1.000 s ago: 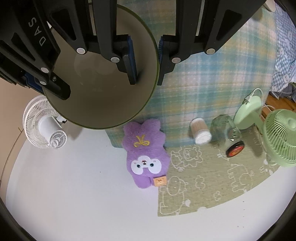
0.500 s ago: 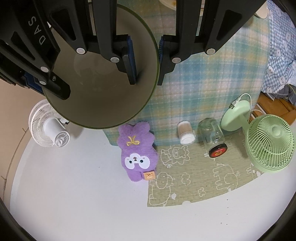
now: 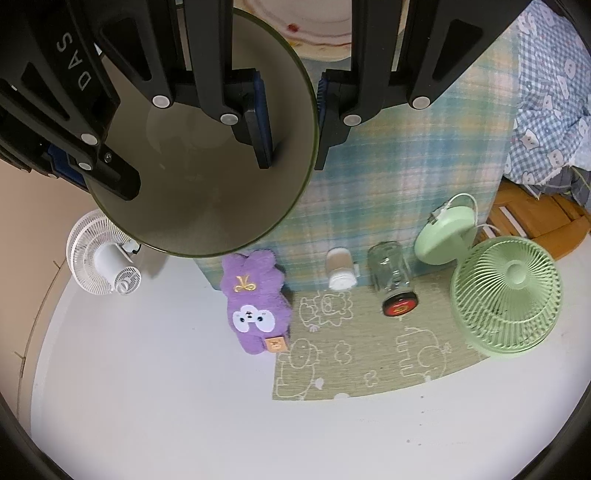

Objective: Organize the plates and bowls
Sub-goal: 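Lift the cream bowl with both tools and carry it toward the plates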

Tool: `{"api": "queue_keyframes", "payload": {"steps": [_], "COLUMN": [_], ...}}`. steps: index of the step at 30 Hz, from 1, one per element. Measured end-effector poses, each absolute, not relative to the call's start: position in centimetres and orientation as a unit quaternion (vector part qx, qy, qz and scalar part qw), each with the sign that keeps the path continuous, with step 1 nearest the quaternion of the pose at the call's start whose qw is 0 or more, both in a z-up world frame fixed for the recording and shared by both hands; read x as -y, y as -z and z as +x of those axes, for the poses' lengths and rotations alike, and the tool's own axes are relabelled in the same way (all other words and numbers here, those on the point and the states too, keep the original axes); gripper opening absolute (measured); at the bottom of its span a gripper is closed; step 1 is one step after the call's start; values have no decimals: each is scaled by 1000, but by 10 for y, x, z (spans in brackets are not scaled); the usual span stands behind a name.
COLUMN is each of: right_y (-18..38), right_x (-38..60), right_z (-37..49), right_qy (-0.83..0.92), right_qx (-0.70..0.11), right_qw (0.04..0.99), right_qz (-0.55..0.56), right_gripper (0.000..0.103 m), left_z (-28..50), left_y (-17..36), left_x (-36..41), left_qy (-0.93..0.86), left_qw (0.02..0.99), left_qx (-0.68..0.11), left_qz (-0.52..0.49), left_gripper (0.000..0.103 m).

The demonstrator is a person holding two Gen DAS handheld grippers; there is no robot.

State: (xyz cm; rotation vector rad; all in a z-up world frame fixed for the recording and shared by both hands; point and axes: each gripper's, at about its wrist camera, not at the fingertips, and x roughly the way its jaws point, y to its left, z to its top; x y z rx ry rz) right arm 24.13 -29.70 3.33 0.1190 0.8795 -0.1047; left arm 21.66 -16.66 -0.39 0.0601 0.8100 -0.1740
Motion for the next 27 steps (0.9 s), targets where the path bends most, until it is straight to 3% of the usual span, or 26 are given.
{"api": "queue_keyframes", "payload": {"steps": [27], "right_y": [-12], "right_x": [155], "right_z": [184], "right_qy": [18], "right_qx": [-444], "right_qw": [895], "right_qz": [47], "right_gripper": [19], "left_z": [157], "left_y": [27], "left_x": [30], "left_qy": [60], "left_qw": [910], "left_qx": [-411], "left_qz": [14], "left_gripper": [19]}}
